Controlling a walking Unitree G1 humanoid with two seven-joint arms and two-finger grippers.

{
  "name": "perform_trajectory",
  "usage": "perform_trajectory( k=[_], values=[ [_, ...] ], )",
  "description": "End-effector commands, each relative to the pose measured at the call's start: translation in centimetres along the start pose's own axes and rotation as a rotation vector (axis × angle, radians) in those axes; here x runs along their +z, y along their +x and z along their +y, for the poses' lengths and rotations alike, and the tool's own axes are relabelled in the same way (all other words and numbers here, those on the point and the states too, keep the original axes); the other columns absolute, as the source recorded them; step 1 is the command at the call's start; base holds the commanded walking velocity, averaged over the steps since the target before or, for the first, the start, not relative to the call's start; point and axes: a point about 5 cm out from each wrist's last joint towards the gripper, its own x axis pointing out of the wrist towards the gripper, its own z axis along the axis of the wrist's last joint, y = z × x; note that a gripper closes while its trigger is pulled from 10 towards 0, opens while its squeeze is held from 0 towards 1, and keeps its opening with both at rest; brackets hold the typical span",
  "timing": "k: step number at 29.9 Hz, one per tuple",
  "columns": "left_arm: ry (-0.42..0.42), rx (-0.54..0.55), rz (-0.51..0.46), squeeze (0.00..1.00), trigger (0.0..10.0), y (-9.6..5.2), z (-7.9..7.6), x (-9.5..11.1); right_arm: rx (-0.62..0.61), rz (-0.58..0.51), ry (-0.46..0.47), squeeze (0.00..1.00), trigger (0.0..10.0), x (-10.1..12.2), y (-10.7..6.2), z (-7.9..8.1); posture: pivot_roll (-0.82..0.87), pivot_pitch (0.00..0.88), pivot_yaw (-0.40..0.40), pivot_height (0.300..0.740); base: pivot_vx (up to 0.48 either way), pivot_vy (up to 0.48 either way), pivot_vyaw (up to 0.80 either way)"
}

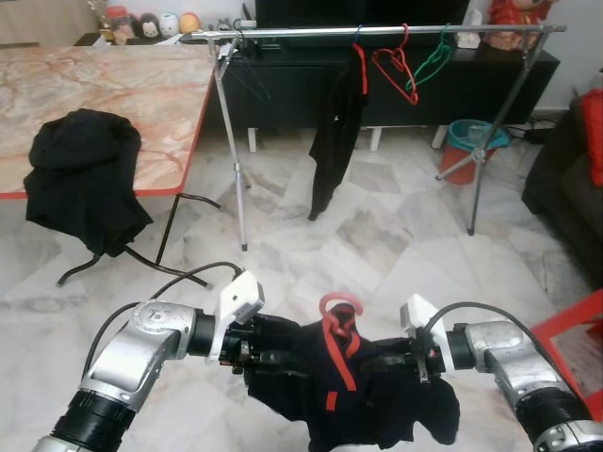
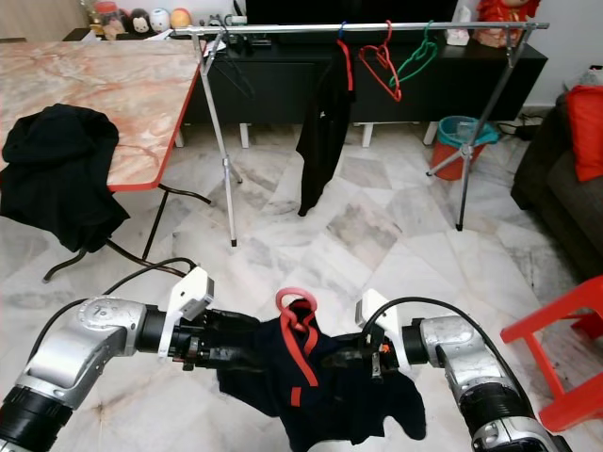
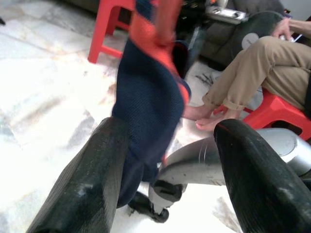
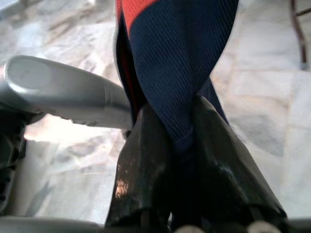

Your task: Hang hanger

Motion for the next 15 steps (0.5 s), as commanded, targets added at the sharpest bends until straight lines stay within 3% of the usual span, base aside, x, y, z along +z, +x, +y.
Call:
perform_trajectory(
  k=[1, 10, 15],
  values=[
    [0.002, -0.014, 0.027, 0.00, 10.0, 0.7, 0.0, -0.2, 0.049, -0.031, -0.053, 0.00, 10.0, 1.2, 0.4, 0.2, 0.05, 0.000, -0.037, 0.740, 0.000, 0.000, 0.00],
    [0.021, 0.082, 0.029, 0.00, 10.0, 1.6, 1.3, 0.0, 0.075, -0.026, -0.067, 0.00, 10.0, 1.5, 1.1, 0.2, 0.05, 0.000, -0.045, 0.740, 0.000, 0.000, 0.00],
    [0.009, 0.030, 0.027, 0.00, 10.0, 1.8, 0.8, 0.0, 0.071, -0.027, -0.073, 0.00, 10.0, 1.7, 1.3, 0.2, 0.05, 0.000, -0.045, 0.740, 0.000, 0.000, 0.00]
  ],
)
